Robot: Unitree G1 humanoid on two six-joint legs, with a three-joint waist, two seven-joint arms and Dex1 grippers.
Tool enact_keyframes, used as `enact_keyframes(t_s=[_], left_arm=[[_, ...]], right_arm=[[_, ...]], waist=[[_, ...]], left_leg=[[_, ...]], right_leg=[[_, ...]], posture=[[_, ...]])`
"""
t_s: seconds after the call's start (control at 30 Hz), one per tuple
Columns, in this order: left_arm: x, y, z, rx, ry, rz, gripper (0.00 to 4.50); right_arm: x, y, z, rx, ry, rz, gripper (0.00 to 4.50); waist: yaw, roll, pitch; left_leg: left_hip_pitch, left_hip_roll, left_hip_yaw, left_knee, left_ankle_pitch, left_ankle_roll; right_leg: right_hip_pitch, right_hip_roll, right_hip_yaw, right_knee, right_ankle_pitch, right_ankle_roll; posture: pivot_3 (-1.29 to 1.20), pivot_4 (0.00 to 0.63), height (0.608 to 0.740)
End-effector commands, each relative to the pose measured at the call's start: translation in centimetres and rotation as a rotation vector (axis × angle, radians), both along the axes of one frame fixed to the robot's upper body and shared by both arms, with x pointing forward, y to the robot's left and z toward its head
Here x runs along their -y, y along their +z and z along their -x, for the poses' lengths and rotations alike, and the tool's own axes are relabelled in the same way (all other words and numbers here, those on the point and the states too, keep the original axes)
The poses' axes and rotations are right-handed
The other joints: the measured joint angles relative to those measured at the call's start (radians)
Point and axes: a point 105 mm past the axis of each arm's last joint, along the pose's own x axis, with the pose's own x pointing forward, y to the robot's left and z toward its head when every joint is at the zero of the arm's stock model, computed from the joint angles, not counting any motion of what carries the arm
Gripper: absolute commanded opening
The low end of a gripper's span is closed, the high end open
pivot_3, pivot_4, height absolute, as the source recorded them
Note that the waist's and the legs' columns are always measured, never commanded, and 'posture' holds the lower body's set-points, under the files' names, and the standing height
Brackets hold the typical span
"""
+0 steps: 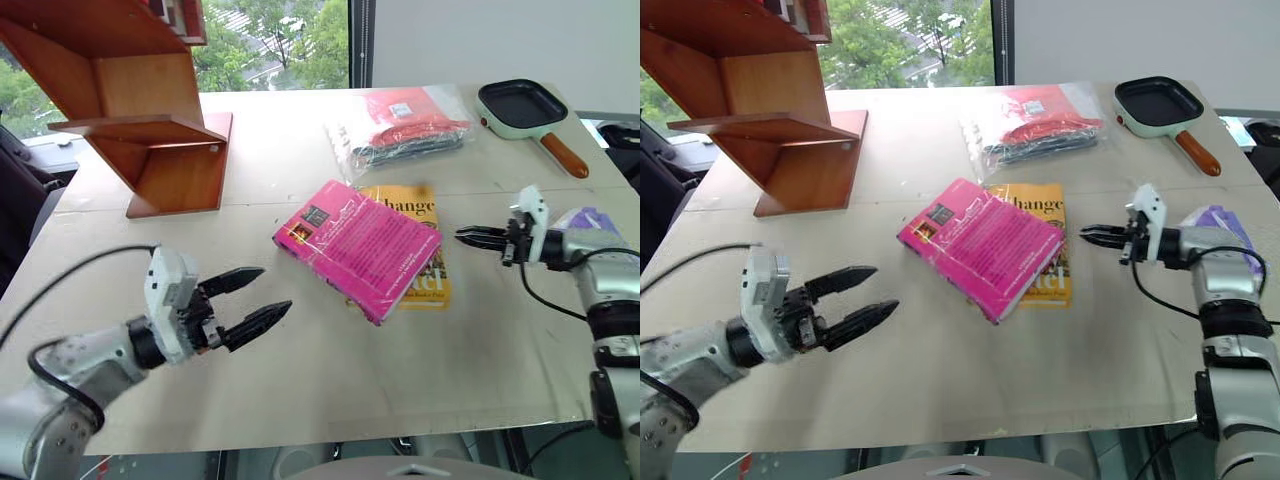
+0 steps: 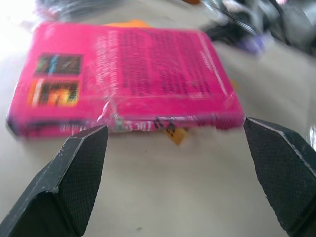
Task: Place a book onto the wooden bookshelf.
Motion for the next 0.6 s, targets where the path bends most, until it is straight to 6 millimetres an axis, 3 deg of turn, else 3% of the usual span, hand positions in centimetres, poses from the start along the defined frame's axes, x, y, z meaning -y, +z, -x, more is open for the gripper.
enact_keyframes(t_s=[0.03,0.2,0.23,0.37,0.6], left_arm=[[2.6,-1.4,1.3,-0.168,0.014,0.139,4.50],[2.8,-3.4,-0.3,-0.354,0.171,0.414,4.50],[3.2,-4.0,-0.9,-0.414,0.200,0.477,4.50],[4.1,-5.5,-3.4,-0.591,0.300,0.684,4.50],[5.8,-6.2,-5.7,-0.752,0.264,0.861,4.50]], right_arm=[[1.5,3.0,1.9,0.070,-0.004,-0.033,1.86],[1.3,4.3,5.5,0.050,-0.003,-0.075,4.24],[1.1,4.5,6.3,0.042,0.000,-0.083,4.48],[0.3,5.3,8.7,0.035,-0.018,-0.112,4.48],[-0.2,5.7,11.3,0.086,-0.089,-0.086,4.48]], waist=[[0.005,0.000,0.000],[0.017,0.000,-0.002],[0.018,0.000,-0.002],[0.027,0.000,-0.004],[0.042,-0.004,-0.009]], left_leg=[[0.000,0.000,0.000,0.000,0.000,0.000],[0.003,0.001,0.001,0.003,0.000,0.000],[0.003,0.001,0.001,0.003,0.000,0.000],[0.004,0.000,0.000,0.009,0.000,0.001],[0.005,-0.001,-0.001,0.012,-0.001,0.001]], right_leg=[[0.000,0.000,0.000,0.001,0.000,0.000],[0.001,0.000,0.001,0.005,0.000,0.000],[0.002,0.000,0.001,0.007,0.000,0.000],[0.005,0.000,0.000,0.008,0.000,0.000],[0.007,0.000,0.000,0.008,0.000,0.000]], posture=[[0.00,0.150,0.720],[0.00,0.150,0.720],[0.00,0.150,0.720],[0.00,0.150,0.720],[0.00,0.150,0.720]])
